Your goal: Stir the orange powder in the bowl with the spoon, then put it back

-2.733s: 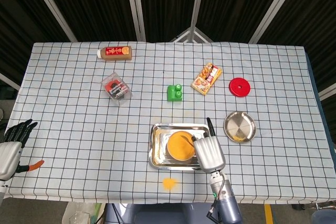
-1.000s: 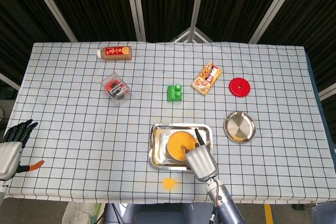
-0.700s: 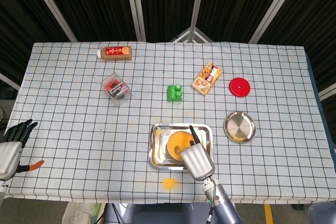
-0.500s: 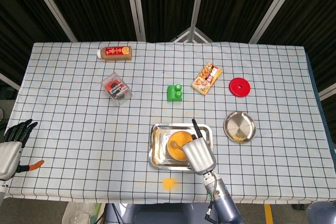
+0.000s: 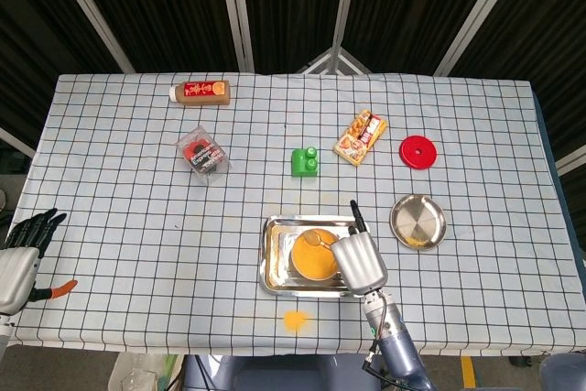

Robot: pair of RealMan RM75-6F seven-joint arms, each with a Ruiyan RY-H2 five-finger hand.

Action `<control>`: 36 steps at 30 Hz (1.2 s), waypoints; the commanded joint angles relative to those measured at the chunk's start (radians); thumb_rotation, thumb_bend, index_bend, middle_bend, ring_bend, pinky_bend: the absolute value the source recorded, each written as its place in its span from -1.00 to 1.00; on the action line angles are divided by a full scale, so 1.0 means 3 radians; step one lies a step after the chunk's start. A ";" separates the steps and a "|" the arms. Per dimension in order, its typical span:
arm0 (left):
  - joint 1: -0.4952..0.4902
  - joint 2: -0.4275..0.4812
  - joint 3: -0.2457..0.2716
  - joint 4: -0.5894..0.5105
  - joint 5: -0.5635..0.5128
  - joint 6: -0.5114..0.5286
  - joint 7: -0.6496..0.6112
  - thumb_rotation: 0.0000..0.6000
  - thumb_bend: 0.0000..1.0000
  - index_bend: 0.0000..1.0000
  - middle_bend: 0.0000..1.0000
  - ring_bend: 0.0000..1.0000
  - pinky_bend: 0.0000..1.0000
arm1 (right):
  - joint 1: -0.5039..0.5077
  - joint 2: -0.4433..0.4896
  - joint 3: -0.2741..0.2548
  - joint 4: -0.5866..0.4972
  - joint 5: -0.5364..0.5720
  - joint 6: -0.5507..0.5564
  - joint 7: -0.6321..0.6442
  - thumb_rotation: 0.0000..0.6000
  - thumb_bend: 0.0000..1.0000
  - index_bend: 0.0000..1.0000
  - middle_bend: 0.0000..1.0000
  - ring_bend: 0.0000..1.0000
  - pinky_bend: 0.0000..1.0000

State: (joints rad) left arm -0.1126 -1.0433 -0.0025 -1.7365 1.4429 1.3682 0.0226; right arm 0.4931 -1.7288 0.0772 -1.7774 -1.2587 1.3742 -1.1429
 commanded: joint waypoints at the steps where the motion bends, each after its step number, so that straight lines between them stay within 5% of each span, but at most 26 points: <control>1: 0.0000 0.0001 0.0000 -0.0001 0.0000 -0.0001 -0.0002 1.00 -1.00 -1.00 -1.00 -1.00 -1.00 | -0.0010 0.0015 -0.0013 -0.0008 -0.0003 0.0005 0.0002 1.00 0.88 0.89 0.65 0.12 -0.98; 36: -0.0001 -0.0001 0.0007 -0.0003 -0.0002 -0.0009 0.0018 1.00 -1.00 -1.00 -1.00 -1.00 -1.00 | -0.0075 0.0040 -0.0244 -0.0070 0.0305 -0.0064 -0.0402 1.00 0.88 0.89 0.66 0.12 -0.98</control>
State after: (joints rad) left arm -0.1128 -1.0436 -0.0005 -1.7373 1.4422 1.3654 0.0280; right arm 0.4714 -1.7202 0.0070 -1.7947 -1.1711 1.3543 -1.2588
